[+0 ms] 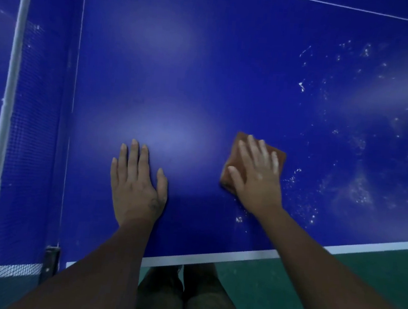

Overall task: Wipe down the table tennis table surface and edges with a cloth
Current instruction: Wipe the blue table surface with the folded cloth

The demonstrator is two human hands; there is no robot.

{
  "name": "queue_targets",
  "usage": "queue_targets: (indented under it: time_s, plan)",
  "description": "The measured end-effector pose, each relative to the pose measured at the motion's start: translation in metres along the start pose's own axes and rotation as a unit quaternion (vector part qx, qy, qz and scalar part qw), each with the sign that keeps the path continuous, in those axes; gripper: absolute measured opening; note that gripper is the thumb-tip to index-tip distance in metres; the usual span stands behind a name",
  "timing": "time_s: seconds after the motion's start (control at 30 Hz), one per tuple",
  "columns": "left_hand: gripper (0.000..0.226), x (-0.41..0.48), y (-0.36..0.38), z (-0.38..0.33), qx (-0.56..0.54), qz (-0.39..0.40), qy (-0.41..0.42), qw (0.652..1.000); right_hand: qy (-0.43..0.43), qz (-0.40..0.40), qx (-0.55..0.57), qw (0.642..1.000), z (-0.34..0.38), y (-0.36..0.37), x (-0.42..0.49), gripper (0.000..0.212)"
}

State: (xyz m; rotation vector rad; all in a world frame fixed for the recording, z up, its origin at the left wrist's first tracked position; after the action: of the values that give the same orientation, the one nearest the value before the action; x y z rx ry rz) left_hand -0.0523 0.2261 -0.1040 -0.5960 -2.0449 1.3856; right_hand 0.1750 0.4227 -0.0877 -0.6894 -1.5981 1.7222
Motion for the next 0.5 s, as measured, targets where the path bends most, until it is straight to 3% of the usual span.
queue_targets:
  time_s: [0.13, 0.23, 0.5]
  plan:
    - [0.071, 0.001, -0.004, -0.004, 0.001, 0.008, -0.007, 1.0, 0.185, 0.013, -0.003, 0.983, -0.045, -0.012, -0.008, 0.071]
    - [0.071, 0.001, -0.006, -0.004, -0.002, 0.018, -0.007, 1.0, 0.241, -0.003, -0.011, 0.97, -0.019, -0.009, -0.009, 0.075]
    - [0.071, 0.001, -0.008, -0.005, -0.004, 0.018, -0.003, 1.0, 0.124, -0.005, -0.001, 0.992, 0.065, 0.005, -0.008, 0.073]
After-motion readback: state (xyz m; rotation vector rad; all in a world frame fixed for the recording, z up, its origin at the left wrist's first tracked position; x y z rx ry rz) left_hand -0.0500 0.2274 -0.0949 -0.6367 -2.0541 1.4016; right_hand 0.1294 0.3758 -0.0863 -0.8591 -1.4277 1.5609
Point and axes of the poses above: each hand's wrist, its own x-axis towards the middle knuckle, its own y-axis out of the palm, z = x × y, the point moved 3 cm from there along x, towards the middle knuckle, and after that the axes turned 10 degrees about -z, right-handed, at the moved point
